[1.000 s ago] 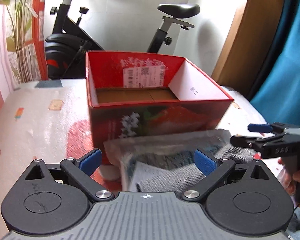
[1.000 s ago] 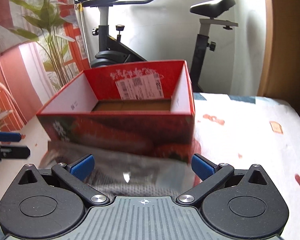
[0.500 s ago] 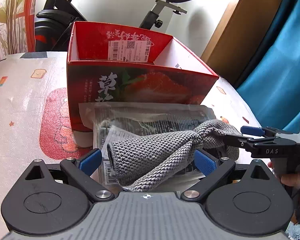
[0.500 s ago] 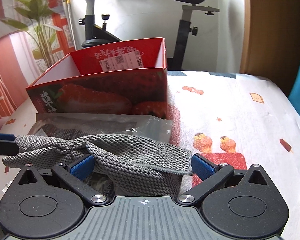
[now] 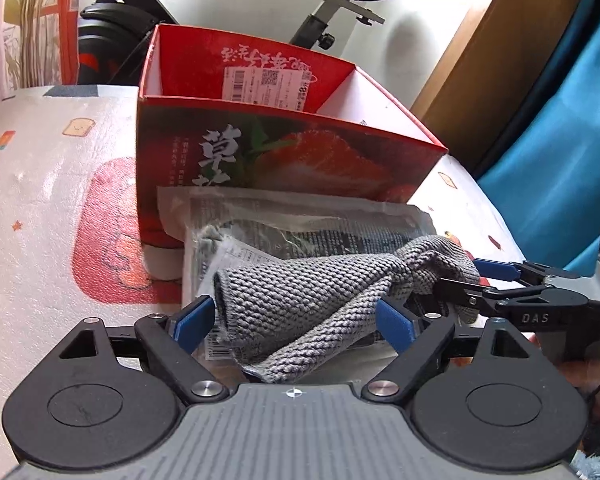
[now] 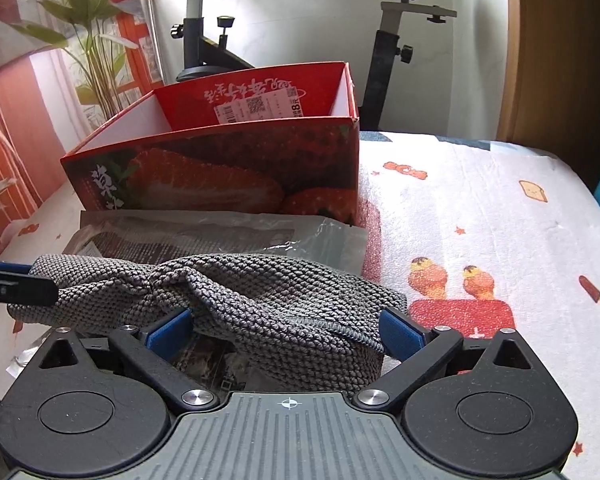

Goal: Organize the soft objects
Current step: 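Lower the right tool to the grey knitted cloth and close on it, then lift the grey knitted cloth off the plastic bag with the right gripper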

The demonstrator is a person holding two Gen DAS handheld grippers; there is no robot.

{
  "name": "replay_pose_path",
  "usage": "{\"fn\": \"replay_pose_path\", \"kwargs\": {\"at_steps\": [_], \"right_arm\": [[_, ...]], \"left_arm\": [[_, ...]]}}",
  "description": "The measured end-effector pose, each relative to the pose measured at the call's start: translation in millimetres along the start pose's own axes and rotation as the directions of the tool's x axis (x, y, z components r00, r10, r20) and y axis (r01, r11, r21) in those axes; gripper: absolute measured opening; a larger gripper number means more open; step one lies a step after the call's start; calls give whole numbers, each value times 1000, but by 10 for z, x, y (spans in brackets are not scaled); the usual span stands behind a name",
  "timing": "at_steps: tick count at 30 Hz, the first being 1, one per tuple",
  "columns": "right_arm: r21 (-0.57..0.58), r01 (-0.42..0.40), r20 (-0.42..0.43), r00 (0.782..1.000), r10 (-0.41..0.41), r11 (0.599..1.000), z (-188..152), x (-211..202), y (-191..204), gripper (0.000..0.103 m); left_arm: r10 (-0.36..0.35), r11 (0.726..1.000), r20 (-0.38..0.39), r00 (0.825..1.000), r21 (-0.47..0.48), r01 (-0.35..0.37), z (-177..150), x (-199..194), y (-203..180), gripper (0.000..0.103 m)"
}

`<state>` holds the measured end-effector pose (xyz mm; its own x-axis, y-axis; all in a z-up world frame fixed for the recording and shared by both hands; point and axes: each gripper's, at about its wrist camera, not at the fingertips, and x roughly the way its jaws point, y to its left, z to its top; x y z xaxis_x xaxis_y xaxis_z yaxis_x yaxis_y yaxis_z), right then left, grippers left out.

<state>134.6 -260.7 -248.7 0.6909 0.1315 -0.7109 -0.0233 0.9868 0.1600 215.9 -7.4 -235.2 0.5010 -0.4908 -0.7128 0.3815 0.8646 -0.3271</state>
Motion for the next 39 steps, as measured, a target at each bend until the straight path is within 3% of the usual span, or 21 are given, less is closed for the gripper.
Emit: {"fn": "replay_pose_path", "kwargs": {"at_steps": [5, 11, 13, 15, 20, 32, 39], "right_arm": [[7, -12, -4, 1000, 12, 1000, -15, 54, 9, 98], [1, -23, -13, 1000, 23, 1000, -27, 113, 63, 97], [-3, -25, -14, 1000, 25, 1000, -25, 119, 82, 97], [-2, -26, -15, 1000, 26, 1000, -23, 123, 86, 97], [4, -27, -14, 1000, 27, 1000, -24, 129, 83, 97], [1, -33, -12, 999, 33, 999, -47, 108, 76, 95], [7, -28, -4, 1000, 28, 1000, -34, 73, 42, 90]], "left_arm": [[9, 1000, -5, 1000, 21, -9, -25, 24, -30, 88], [53, 998, -15, 998, 32, -53, -37, 54, -37, 76], [55, 998, -13, 998, 27, -55, -36, 57, -23, 70], [61, 998, -11, 998, 16, -60, -37, 61, -1, 56], [44, 999, -7, 999, -26, -44, -51, 52, 56, 42], [69, 994, 46, 997, -84, -65, -37, -59, 132, 29], [128, 985, 74, 989, -124, -119, -6, -142, 217, 27]]}}
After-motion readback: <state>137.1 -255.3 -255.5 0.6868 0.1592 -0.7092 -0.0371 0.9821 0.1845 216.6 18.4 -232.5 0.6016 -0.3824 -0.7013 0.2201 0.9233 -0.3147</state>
